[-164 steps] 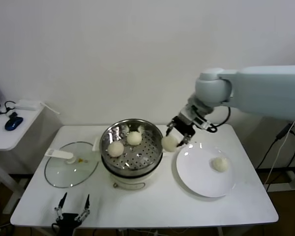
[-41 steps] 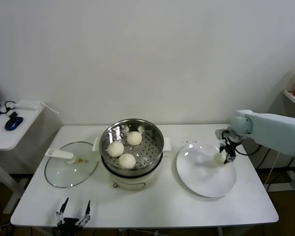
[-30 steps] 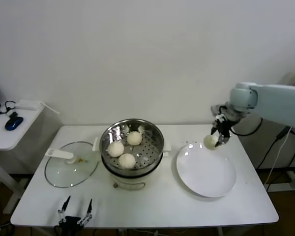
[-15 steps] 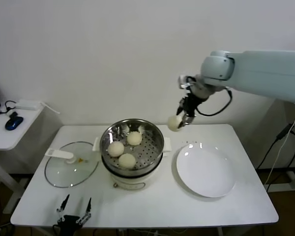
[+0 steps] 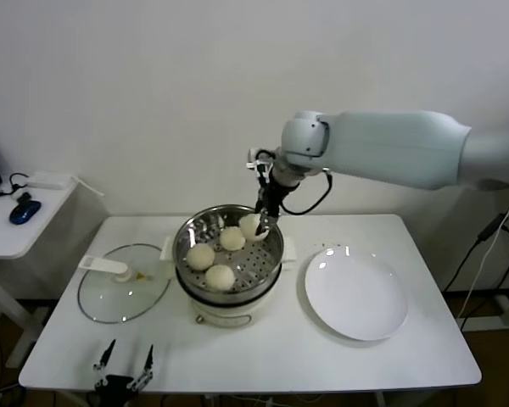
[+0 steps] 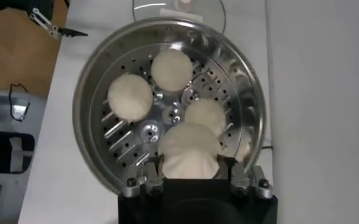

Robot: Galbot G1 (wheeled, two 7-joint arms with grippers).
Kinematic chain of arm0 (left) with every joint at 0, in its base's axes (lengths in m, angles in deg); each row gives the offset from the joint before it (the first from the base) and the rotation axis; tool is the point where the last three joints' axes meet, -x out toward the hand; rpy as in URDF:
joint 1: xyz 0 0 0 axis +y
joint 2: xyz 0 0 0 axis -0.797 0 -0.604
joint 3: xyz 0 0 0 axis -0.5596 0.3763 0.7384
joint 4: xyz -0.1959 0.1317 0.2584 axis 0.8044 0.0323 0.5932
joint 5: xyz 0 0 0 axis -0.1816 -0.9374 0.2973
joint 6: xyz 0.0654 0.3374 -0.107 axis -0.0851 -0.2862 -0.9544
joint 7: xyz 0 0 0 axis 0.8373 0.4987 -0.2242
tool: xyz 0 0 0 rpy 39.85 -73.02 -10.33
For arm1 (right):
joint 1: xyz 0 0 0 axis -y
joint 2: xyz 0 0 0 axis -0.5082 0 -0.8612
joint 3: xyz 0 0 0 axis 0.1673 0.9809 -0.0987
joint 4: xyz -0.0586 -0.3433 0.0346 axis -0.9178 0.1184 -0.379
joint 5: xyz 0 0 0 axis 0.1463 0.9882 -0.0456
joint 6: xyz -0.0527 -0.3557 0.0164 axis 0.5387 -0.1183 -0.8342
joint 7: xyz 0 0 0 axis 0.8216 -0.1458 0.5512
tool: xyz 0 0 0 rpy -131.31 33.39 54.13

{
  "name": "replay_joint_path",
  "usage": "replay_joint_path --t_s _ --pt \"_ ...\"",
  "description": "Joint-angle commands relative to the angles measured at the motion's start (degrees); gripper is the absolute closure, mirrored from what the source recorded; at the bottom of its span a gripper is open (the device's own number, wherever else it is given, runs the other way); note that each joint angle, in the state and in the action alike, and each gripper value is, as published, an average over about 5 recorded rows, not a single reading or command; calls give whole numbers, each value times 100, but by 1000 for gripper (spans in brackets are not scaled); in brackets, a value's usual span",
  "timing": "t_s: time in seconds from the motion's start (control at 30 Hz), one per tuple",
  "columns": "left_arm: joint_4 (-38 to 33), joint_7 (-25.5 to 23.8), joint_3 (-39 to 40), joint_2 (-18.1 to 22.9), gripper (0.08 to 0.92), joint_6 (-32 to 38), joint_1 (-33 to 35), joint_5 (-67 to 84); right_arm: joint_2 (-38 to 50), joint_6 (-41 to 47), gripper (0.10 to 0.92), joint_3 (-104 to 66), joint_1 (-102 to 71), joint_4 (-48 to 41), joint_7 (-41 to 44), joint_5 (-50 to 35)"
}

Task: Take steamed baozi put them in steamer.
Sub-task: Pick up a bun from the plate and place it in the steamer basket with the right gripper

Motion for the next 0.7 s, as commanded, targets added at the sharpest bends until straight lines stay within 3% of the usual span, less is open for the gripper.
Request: replay_joint_path --t_s 0.03,0.7 --pt "35 -3 2 -2 177 13 -1 -6 -225 110 406 -246 -904 -358 -93 382" --pt "136 9 -8 35 177 63 -34 -105 72 -5 378 -515 -1399 -381 -308 558"
